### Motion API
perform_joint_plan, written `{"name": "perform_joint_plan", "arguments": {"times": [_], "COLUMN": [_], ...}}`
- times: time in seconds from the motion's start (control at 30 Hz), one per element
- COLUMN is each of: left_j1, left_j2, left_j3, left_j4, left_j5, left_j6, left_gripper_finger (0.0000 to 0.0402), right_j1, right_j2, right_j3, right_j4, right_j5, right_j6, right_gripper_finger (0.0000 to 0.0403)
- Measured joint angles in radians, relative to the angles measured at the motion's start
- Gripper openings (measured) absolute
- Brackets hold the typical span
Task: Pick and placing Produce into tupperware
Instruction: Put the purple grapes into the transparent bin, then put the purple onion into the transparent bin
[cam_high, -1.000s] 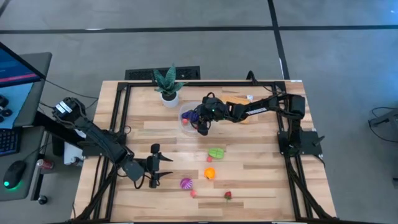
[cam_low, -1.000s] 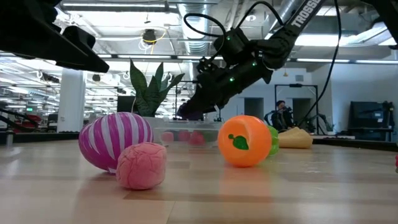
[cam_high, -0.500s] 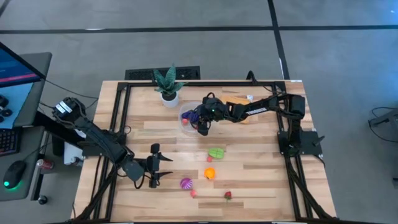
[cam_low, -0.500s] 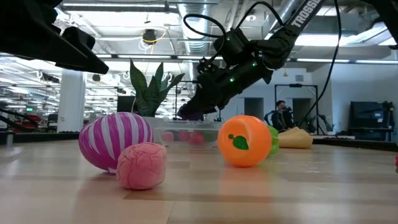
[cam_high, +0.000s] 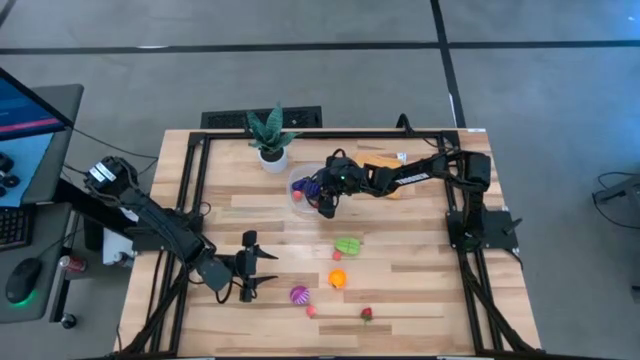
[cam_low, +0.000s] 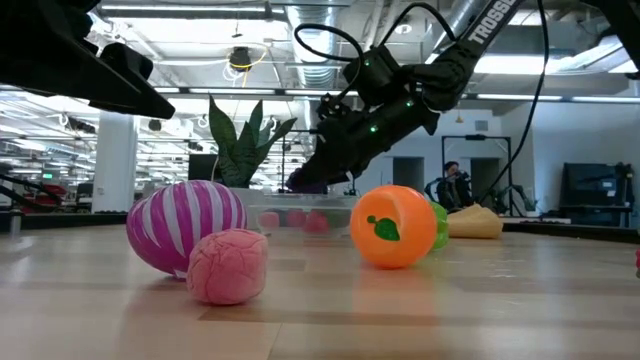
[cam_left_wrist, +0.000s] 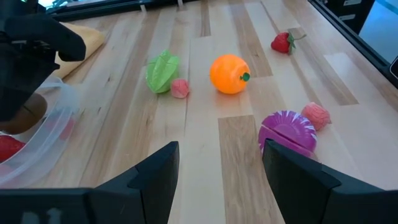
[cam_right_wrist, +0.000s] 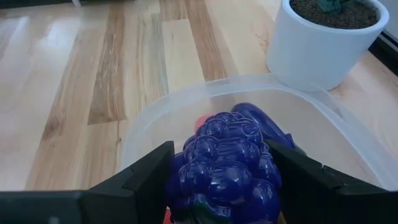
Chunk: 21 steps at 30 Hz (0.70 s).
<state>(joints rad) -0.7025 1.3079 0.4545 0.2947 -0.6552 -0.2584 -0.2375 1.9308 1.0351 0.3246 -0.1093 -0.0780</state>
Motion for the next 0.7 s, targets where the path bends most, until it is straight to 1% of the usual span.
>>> {"name": "perform_joint_plan", "arguments": {"times": [0.4, 0.5, 0.7], "left_j1": [0.0, 0.0, 0.0], "left_j2": [0.0, 0.0, 0.0], "left_j3": [0.0, 0.0, 0.0], "left_j4": [0.0, 0.0, -0.001], "left_j5": [-0.005, -0.005, -0.006], "left_j6": [0.0, 0.0, 0.0], "left_gripper_finger": [0.0222, 0.0222, 0.0222], "right_j1": [0.002, 0.002, 0.002], "right_j2": [0.0, 0.0, 0.0], "right_j3": [0.0, 0.0, 0.0], "right_j4": [-0.025, -0.025, -0.025], "right_j5": [-0.008, -0.018, -0.022], "right_j6": [0.01, 0.009, 0.008], "right_gripper_finger": [0.0269, 0.0285, 0.0337]}}
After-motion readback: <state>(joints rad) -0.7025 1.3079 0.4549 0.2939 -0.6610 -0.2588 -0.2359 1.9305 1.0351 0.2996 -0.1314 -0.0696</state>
